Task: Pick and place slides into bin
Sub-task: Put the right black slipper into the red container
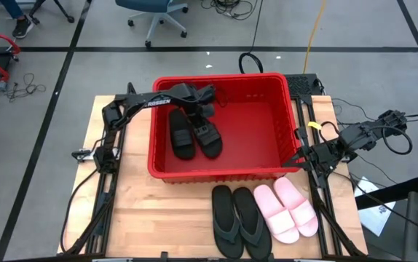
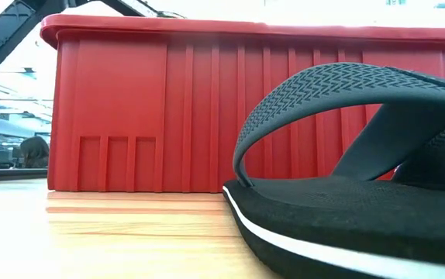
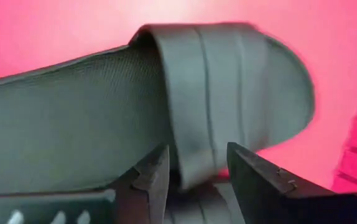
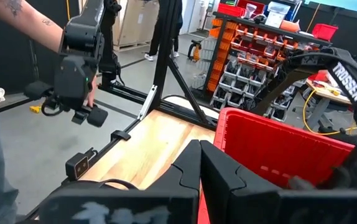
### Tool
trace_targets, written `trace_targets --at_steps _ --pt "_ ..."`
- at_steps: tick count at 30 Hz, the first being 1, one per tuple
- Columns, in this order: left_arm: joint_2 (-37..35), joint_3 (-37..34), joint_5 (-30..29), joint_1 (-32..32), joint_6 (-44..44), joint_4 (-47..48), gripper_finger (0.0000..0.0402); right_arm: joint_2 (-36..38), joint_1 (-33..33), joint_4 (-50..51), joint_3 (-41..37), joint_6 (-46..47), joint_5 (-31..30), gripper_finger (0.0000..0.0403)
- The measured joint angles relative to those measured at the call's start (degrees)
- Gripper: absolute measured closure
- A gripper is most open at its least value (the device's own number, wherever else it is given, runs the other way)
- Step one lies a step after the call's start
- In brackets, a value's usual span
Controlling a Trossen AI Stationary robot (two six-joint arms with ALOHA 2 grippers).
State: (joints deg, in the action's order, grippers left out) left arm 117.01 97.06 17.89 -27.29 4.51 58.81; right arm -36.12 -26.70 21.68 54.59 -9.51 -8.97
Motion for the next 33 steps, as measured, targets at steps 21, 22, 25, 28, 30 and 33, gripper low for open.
trace_targets --at_steps 21,22,25,28,30,33 --pt "-33.50 0.00 -16.56 19.21 -11.08 0.91 0.0245 -0.80 0.00 -1.32 2.60 -0.36 -0.20 0.0403" --pt "-34.38 0.02 -18.14 21.11 -11.86 0.92 0.0245 -1.15 0.00 -0.29 3.39 -0.30 -0.20 0.0403" --pt "-35.94 0.02 -22.56 26.41 -14.67 0.85 0.0245 -2.43 0.00 2.92 5.83 -0.31 -0.20 0.0403" --pt "-36.43 0.02 -25.49 30.94 -17.17 0.87 0.0245 -4.19 0.00 4.82 8.55 -0.21 0.07 0.0403" --pt "-36.48 0.02 -25.95 33.53 -18.35 0.87 0.0245 -5.40 0.00 6.57 10.28 -0.10 0.11 0.0403" --pt "-36.44 0.02 -25.95 36.91 -19.63 0.55 0.0245 -7.58 0.00 11.44 12.98 2.77 0.17 0.0403"
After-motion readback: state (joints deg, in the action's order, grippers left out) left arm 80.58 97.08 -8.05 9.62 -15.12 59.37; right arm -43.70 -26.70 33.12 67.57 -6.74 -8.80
